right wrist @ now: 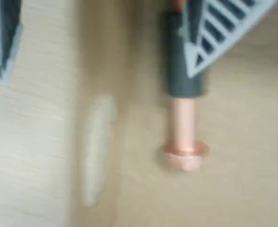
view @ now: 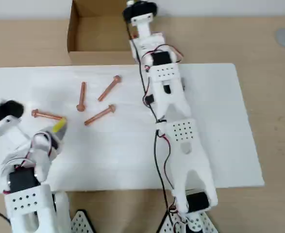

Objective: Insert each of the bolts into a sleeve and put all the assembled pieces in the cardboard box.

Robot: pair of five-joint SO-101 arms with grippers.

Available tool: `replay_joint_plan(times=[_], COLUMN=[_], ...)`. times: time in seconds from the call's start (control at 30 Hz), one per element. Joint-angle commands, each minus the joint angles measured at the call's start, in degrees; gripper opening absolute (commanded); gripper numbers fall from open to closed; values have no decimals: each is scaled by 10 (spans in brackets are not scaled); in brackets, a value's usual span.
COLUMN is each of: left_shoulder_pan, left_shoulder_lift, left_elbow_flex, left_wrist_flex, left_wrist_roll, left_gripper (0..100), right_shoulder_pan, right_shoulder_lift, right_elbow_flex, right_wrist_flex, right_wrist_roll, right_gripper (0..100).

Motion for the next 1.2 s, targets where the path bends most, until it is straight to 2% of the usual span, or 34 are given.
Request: replay_joint_plan(times=[0.0,0.2,0.3,0.57,0.73,1.0,1.17], left_shoulder_pan=[-35,-33,-33,-31,-30,-30,-29], left_shoulder_lift=[3,9,57,390,580,783,867], left_elbow_flex=[-29,-66,-98,-282,-408,-534,-578], left_wrist_flex=[-3,-5,-35,-55,-19,22,18], left_wrist_roll=[4,47,69,113,210,273,278], left_gripper=[318,318,318,317,317,317,317], right_shoulder_pan=[5,6,6,1,1,1,1], right_shoulder_lift=[-16,-29,-47,-96,-138,-192,-199], right_elbow_flex=[-90,-137,-136,-136,-136,-135,-135], right_wrist_flex=[36,93,114,186,258,309,320], right_wrist_roll=[4,4,4,4,4,4,4], right_gripper=[285,285,287,286,286,286,286])
